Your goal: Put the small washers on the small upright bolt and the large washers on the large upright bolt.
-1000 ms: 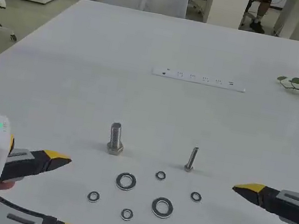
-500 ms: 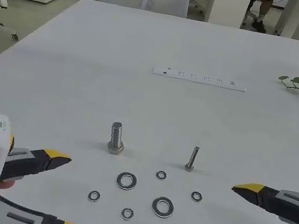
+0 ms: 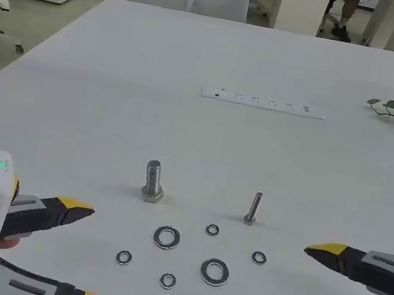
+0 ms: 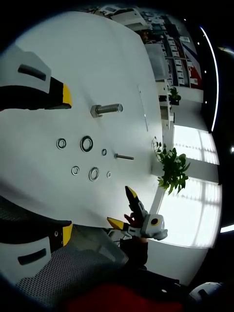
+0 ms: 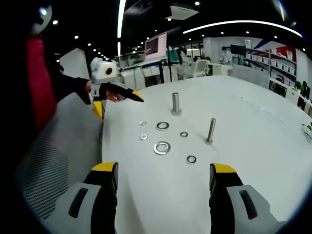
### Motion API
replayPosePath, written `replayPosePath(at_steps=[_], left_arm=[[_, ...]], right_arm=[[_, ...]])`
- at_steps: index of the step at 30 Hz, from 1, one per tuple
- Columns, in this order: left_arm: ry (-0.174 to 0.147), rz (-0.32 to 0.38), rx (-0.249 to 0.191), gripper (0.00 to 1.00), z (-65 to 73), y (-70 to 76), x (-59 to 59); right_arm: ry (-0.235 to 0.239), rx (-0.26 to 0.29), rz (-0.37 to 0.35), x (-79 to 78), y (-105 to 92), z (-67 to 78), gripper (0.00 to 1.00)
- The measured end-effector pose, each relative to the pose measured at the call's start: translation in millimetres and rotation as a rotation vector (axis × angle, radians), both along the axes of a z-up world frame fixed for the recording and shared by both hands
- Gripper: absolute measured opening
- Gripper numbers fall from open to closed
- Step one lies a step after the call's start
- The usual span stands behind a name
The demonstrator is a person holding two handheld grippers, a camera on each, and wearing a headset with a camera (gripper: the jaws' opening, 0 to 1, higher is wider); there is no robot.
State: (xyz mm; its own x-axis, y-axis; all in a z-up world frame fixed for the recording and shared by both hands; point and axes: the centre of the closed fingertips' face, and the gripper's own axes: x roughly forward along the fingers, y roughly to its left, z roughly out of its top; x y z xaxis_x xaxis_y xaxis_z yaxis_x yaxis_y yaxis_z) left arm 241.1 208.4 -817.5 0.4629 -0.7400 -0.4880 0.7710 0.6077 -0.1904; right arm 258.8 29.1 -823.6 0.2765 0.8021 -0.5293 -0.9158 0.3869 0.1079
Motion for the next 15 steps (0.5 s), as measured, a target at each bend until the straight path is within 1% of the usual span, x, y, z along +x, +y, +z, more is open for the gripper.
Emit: replayPosePath(at_steps=[15], left_arm=[[-0.003, -0.001, 0.005, 0.94, -0.1, 1.3, 0.3]], right_arm=[[0.001, -0.007, 0.005, -0.6, 1.5, -1.2, 0.77]])
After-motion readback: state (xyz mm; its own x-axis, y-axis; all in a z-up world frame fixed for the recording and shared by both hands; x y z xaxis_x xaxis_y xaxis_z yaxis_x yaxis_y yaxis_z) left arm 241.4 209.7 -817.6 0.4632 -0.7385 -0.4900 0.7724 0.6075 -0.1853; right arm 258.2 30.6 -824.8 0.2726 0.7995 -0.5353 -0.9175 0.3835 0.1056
